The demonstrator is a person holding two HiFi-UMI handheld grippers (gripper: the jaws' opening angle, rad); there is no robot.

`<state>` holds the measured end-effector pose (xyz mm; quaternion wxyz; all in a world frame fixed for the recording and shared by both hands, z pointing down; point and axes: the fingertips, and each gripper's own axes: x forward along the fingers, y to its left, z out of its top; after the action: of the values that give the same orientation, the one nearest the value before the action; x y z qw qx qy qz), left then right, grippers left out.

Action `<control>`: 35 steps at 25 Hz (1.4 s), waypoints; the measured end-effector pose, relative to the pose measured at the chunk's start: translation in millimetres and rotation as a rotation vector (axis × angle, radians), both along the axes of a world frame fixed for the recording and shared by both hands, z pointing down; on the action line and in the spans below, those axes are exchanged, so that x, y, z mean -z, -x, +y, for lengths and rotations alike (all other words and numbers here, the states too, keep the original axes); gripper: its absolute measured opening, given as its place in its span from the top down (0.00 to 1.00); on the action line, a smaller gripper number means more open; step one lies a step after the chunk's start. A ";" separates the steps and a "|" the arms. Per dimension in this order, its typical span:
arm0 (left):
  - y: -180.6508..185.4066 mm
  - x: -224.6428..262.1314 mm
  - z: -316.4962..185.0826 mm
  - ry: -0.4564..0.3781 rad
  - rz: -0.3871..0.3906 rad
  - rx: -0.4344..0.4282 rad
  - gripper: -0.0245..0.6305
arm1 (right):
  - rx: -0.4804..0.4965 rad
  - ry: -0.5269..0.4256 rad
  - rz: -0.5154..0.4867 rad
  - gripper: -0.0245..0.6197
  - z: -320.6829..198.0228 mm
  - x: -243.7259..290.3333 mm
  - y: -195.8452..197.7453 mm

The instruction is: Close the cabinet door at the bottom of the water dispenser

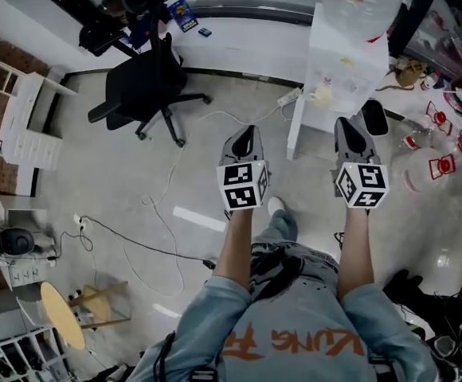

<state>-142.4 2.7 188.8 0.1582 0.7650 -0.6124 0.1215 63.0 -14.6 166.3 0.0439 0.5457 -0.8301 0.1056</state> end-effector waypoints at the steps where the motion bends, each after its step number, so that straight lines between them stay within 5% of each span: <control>1: 0.8 -5.8 -7.2 0.014 0.003 -0.006 0.95 | -0.005 0.016 -0.001 0.91 -7.1 -5.9 1.7; 13: -3.3 -88.5 -49.6 0.199 0.043 -0.050 0.95 | -0.025 0.176 -0.004 0.91 -57.6 -73.3 16.7; 26: -30.7 -165.5 -48.2 0.327 -0.009 -0.043 0.95 | -0.044 0.323 -0.097 0.91 -78.5 -185.5 -5.6; 35: -39.3 -244.1 -39.0 0.416 0.012 -0.068 0.95 | -0.010 0.419 -0.016 0.91 -56.9 -267.9 0.6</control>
<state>-103.1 -36.3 432.9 0.3122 0.7368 -0.5470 0.2458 62.5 -71.5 434.2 0.1494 0.5281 -0.7875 0.2805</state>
